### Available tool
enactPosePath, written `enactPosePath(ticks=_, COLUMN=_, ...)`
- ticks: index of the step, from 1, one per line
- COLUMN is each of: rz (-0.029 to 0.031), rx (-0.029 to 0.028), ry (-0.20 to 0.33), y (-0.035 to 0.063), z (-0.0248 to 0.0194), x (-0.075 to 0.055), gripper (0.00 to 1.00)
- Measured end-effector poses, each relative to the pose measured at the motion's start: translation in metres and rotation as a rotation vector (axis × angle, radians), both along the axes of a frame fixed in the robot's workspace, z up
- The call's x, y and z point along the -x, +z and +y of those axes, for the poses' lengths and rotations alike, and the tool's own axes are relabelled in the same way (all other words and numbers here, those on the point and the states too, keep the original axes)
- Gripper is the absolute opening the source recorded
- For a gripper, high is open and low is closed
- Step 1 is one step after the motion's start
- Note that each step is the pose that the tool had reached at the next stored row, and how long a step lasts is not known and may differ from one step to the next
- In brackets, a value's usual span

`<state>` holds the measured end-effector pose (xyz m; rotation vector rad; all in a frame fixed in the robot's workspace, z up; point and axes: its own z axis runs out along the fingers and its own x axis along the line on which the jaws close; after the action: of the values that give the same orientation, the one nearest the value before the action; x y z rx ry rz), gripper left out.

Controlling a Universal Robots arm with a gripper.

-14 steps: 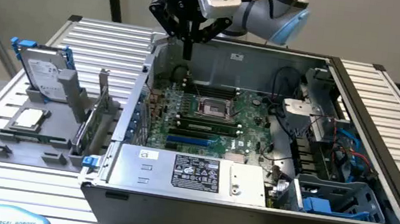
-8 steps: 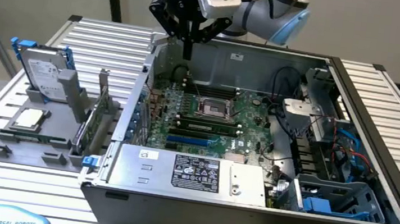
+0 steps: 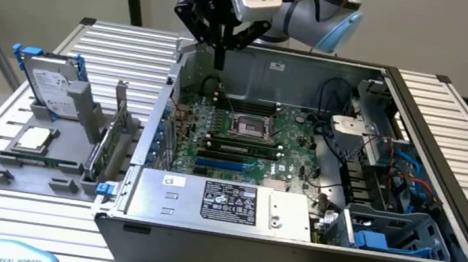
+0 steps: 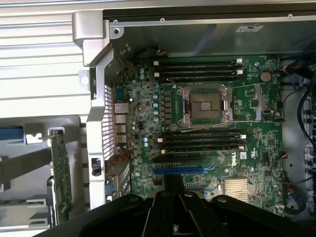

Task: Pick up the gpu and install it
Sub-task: 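Reach for the gpu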

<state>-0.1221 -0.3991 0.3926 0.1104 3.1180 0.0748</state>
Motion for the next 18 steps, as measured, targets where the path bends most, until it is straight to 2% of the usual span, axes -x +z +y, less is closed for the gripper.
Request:
enactPosePath(ticks=4, rz=0.0, rx=-0.0001, ry=0.0, y=-0.0003, z=-0.0054, x=0.013, gripper=0.11)
enactPosePath(ticks=14, rz=-0.0007, rx=-0.0002, ry=0.0, y=-0.0015, z=-0.0271, x=0.059, gripper=0.11)
enactPosePath(ticks=18, rz=-0.0007, rx=-0.0001, ry=0.0, y=-0.0043, z=-0.0322, x=0.077, gripper=0.11)
